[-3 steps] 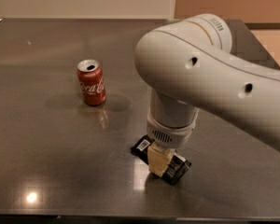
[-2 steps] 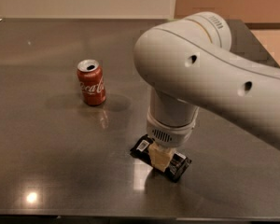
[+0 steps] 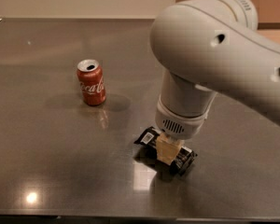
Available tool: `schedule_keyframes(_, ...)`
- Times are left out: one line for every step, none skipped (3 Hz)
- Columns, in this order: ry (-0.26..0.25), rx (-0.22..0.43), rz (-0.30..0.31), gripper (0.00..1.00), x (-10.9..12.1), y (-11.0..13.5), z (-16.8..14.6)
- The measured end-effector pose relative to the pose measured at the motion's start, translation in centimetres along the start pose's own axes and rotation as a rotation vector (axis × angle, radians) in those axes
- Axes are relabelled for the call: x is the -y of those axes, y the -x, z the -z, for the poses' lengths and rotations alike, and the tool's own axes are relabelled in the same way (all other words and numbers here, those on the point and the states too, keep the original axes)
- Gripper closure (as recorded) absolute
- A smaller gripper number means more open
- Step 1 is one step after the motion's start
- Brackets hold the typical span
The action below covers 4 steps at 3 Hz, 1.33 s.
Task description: Pick rxbar chocolate
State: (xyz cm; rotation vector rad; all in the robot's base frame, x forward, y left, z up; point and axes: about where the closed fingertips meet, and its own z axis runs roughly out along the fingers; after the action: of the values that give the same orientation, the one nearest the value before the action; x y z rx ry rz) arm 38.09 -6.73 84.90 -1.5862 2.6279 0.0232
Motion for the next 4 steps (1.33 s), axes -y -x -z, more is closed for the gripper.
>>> schedule_keyframes(0.0, 0.032, 0.032, 1.0, 0.4, -0.3, 2.1)
schedule_keyframes(-0.017, 0.049, 0.076, 1.0, 1.2, -0.1, 4.4)
schedule_keyframes(-0.039, 0.059, 0.116, 1.0, 2.3, 0.5, 6.6)
schedule_keyframes(-0.084, 0.092, 0.166, 1.0, 4.0, 1.9, 9.9)
